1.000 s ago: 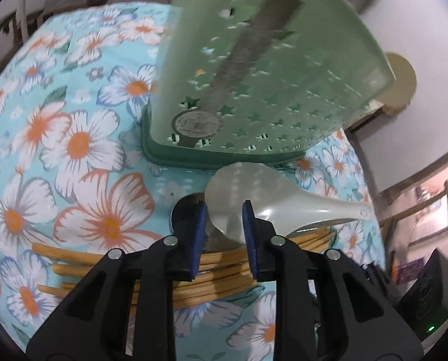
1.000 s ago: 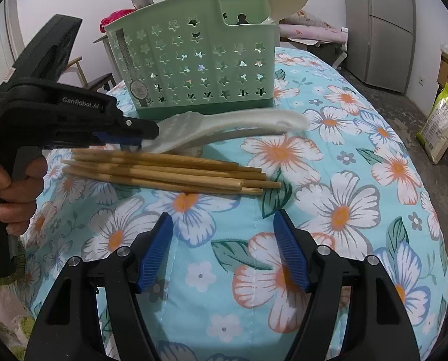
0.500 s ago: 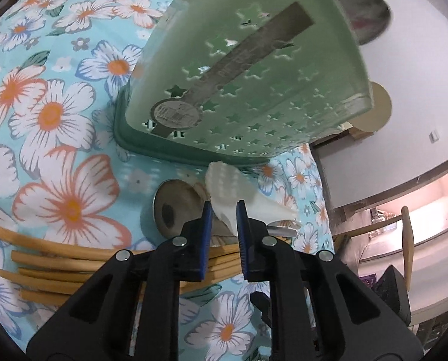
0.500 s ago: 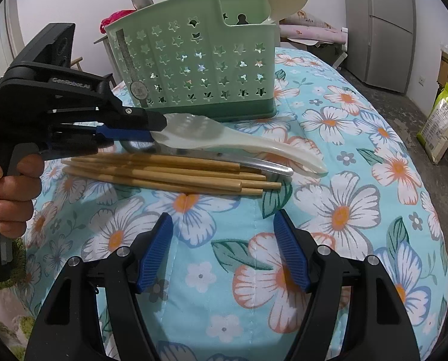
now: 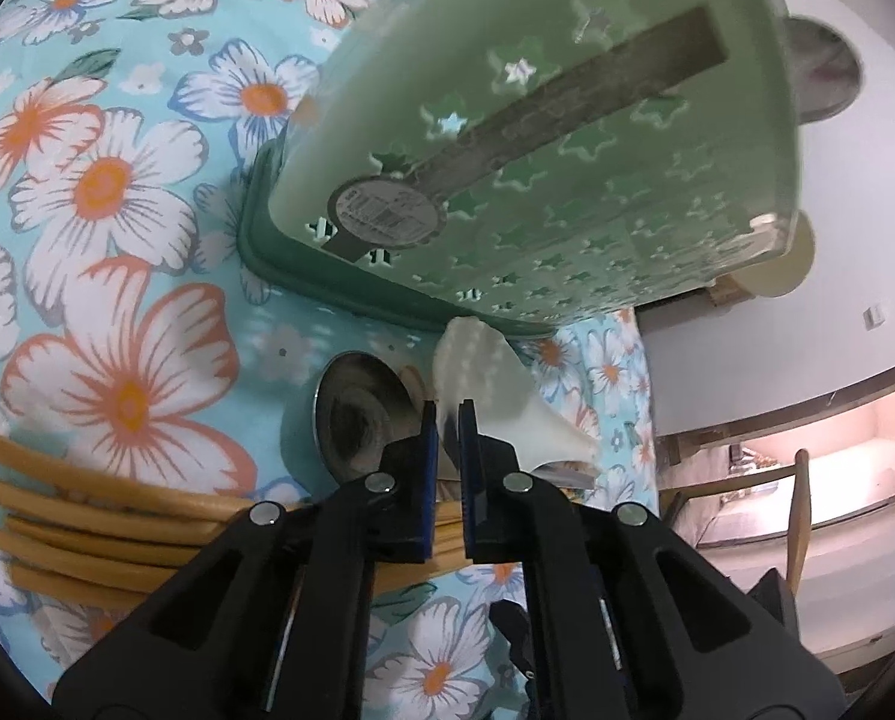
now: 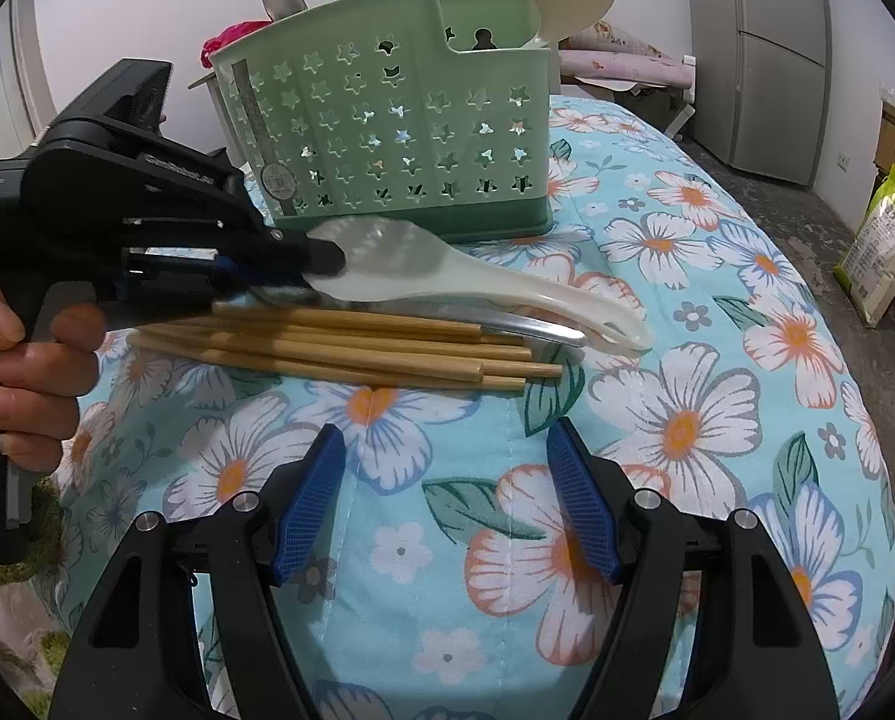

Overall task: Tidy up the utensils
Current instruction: 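Grasp the white rice paddle handle with the left tool, then lift the white paddle, lower it into the green caddy, open the left tool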

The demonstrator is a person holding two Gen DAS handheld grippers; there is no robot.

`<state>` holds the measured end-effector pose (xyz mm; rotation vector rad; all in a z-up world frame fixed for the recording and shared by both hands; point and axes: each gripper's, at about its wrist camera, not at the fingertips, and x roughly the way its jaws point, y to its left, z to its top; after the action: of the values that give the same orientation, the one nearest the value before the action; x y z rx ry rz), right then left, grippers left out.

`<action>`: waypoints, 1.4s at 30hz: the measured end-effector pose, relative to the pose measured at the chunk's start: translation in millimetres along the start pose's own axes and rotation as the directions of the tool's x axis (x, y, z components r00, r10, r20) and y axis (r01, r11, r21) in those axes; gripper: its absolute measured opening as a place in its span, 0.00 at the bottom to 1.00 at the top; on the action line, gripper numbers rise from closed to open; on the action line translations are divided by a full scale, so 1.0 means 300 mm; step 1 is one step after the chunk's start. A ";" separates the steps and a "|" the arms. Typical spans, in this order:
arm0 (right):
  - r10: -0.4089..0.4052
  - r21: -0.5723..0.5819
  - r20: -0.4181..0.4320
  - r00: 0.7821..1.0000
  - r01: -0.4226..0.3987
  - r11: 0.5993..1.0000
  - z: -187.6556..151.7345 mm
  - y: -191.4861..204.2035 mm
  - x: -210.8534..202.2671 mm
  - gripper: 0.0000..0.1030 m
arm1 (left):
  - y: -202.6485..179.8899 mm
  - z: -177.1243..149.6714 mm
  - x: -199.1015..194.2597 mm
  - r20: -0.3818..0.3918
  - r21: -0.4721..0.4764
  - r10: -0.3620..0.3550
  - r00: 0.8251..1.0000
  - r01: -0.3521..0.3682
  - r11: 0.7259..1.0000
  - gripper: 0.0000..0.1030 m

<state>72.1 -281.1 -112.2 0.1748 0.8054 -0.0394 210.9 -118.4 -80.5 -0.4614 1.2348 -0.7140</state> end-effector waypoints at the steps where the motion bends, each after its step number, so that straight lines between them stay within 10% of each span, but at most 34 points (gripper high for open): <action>1: -0.001 -0.001 0.000 1.000 0.001 1.000 0.001 0.002 0.000 0.67 | 0.000 -0.002 -0.010 0.007 0.000 -0.008 1.000 0.008 1.000 0.03; 21: -0.009 -0.007 0.003 1.000 0.009 1.000 -0.001 0.009 0.003 0.67 | 0.043 -0.108 -0.405 0.264 0.055 -0.080 0.961 0.068 0.996 0.01; 42: 0.097 -0.093 0.106 0.990 -0.087 0.992 0.165 0.104 -0.057 0.54 | 0.087 -0.204 -0.777 0.567 0.047 -0.006 0.824 -0.026 0.999 0.01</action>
<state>98.8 -259.5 -61.9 0.1254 0.6870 0.0728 121.3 69.1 44.5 -0.5730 0.6499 -0.5401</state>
